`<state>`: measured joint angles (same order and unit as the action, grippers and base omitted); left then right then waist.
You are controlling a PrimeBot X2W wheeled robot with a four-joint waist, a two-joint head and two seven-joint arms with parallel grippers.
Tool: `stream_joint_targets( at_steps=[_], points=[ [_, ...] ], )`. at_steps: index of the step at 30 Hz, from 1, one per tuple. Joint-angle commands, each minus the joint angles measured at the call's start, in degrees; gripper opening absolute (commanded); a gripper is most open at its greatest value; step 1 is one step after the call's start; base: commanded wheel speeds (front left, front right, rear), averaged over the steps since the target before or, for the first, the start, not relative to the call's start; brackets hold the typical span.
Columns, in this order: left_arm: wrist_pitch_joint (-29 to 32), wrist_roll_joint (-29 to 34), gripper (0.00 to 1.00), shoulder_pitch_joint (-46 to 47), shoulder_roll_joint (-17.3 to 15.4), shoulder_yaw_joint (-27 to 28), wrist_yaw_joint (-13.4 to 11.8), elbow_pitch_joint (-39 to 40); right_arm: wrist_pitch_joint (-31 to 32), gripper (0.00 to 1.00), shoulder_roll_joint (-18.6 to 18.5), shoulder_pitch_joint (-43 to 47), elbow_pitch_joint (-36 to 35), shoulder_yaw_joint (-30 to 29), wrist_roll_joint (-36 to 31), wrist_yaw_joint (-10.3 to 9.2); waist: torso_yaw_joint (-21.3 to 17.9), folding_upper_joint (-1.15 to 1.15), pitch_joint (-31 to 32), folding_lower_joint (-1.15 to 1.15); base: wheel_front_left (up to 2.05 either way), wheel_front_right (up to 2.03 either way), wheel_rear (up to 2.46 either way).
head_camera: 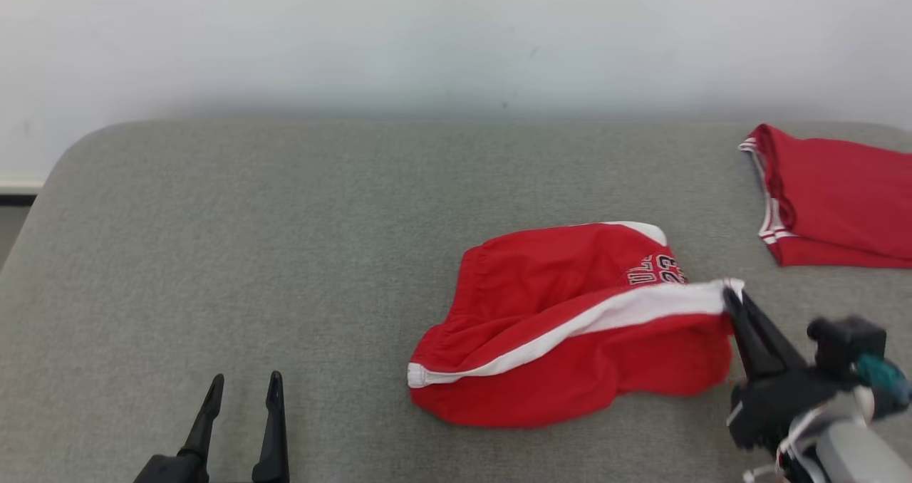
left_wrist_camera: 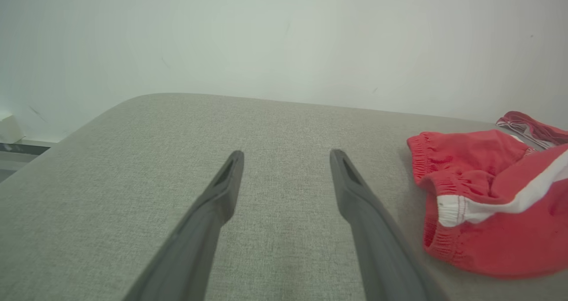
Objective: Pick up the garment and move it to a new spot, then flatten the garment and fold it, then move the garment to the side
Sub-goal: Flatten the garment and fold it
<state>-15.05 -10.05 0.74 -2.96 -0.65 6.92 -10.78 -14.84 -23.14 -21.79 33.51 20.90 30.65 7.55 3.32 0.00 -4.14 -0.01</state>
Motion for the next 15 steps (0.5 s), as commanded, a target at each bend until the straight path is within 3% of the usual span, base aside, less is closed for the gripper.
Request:
stream_joint_targets(
  at_steps=[1, 6, 7, 8, 15],
  points=[
    [-0.17, 0.29, 1.0, -1.03, 0.06, 0.3, 0.05, -0.05, -0.3, 0.0, -0.14, 4.05, -3.01, -1.35, -0.78, -0.16, -2.06, 0.0, 1.73, 0.01, 0.0, 0.0, 0.0],
    [-0.17, 0.34, 1.0, -1.89, 0.07, 0.8, 0.03, -0.06, -0.36, 0.0, 1.21, 11.95, -10.2, -4.69, -2.13, -0.16, -3.22, 0.0, 2.46, 0.01, 0.0, 0.0, 0.0],
    [-0.17, 0.34, 1.0, -2.0, 0.07, 0.83, 0.05, -0.02, -0.26, 0.05, 1.75, 13.79, -11.52, -5.61, -2.35, -0.16, -3.46, 0.0, 2.55, 0.01, 0.0, 0.0, 0.0],
    [-0.17, 0.37, 1.0, -1.97, 0.07, 0.92, 0.08, 0.02, -0.24, 1.0, 2.64, 16.91, -14.07, -7.49, -2.89, -0.16, -3.87, 0.0, 2.72, 0.01, 0.0, 0.0, 0.0],
    [-0.17, 0.56, 1.0, -2.51, 0.04, 1.16, 0.26, -0.19, -0.15, 1.0, 5.84, 23.48, -19.32, -13.36, -5.41, -0.16, -4.8, 0.0, 3.71, 0.01, 0.0, 0.0, 0.0]
  ],
)
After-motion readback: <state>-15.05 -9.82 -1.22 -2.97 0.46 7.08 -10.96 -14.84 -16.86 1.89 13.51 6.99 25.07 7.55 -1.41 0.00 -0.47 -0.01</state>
